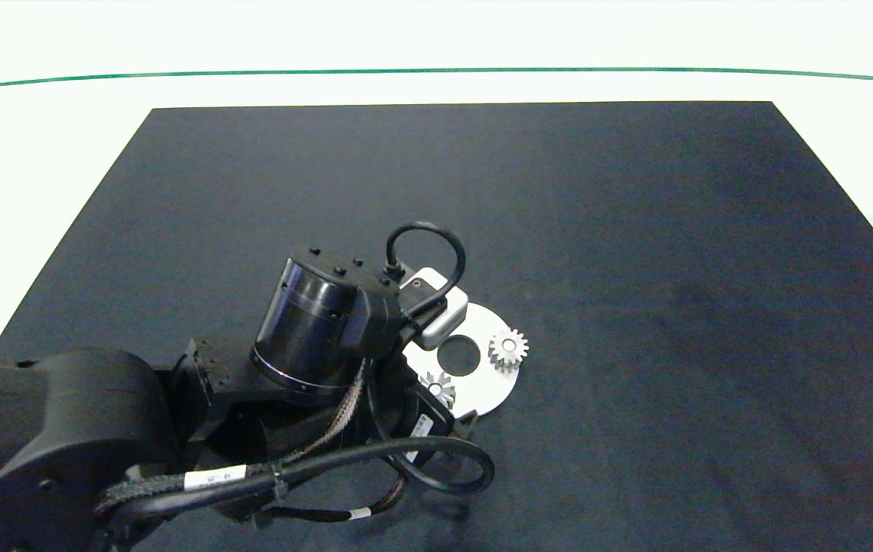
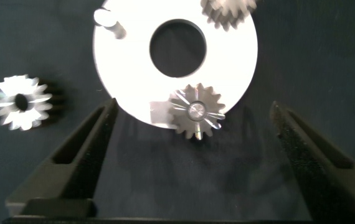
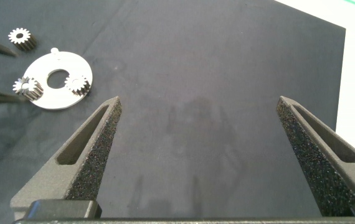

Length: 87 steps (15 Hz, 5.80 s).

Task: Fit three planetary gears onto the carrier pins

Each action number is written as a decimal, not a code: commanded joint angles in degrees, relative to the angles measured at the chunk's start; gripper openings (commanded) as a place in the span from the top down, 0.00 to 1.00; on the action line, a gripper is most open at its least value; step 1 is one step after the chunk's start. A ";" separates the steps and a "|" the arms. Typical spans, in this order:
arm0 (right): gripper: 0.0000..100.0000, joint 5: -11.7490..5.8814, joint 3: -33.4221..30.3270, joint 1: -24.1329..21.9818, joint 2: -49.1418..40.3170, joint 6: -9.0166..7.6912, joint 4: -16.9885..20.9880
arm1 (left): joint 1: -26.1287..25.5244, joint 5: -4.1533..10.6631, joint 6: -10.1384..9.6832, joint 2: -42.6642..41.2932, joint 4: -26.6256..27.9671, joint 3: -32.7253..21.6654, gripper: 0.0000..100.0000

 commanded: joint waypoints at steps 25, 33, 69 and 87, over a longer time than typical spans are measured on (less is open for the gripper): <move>0.00 -0.12 0.54 -0.04 -1.05 -0.28 0.14 | 15.17 0.10 -8.04 6.49 1.84 -9.94 0.00; 0.00 -0.12 0.62 0.05 -0.97 -0.36 0.14 | 19.21 0.10 -7.51 7.02 1.84 -8.71 0.00; 0.00 -0.04 0.80 0.05 -1.58 -1.42 0.14 | 17.19 0.10 -5.84 4.91 -0.54 -8.18 0.72; 0.00 -0.04 0.62 0.05 -2.02 -1.42 0.05 | 6.55 0.19 -1.10 9.83 14.76 -24.62 0.72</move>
